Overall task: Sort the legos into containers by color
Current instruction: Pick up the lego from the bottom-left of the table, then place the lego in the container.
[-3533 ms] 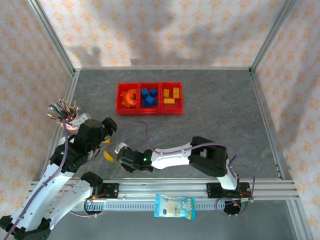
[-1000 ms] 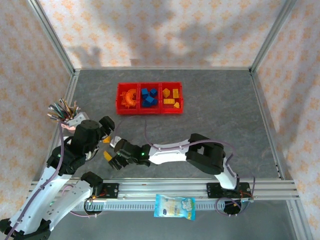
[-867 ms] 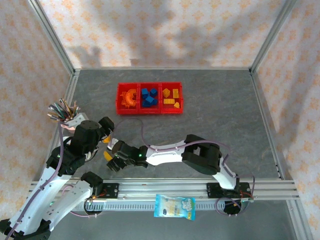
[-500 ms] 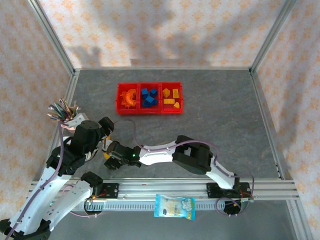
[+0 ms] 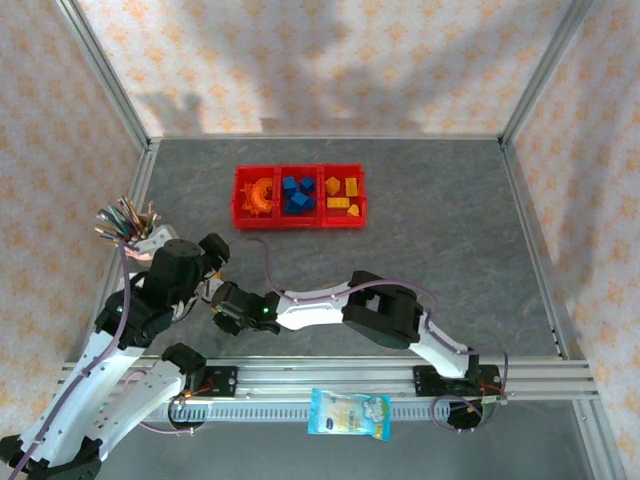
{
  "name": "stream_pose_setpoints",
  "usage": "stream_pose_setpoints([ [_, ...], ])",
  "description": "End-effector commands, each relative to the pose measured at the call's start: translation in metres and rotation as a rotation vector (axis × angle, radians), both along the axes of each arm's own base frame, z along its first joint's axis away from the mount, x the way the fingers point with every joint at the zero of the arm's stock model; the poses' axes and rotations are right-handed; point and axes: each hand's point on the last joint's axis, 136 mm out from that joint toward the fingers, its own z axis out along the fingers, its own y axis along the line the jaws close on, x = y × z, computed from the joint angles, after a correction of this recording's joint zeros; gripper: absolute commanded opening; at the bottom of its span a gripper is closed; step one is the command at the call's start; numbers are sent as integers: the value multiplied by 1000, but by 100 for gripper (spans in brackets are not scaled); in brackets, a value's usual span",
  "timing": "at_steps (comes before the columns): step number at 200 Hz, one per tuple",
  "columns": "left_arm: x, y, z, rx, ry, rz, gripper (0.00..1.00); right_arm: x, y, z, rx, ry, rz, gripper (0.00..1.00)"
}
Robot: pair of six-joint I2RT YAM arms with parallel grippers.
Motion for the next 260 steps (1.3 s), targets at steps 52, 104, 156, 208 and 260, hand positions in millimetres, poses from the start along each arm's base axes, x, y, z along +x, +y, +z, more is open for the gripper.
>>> stream_pose_setpoints([
  [52,20,-13,27,-13,-85,-53,99,43,-69,71,108,42,-204,19],
  [104,45,-36,32,-30,-118,-126,99,142,-171,107,132,5,-558,19],
  [156,74,-61,31,-59,-148,-191,99,259,-275,118,117,-54,-905,19],
  [208,96,-76,26,-54,-131,-223,99,330,-305,99,33,-103,-1002,21],
  [260,100,-72,25,-26,-120,-210,99,351,-303,108,3,-123,-977,46],
])
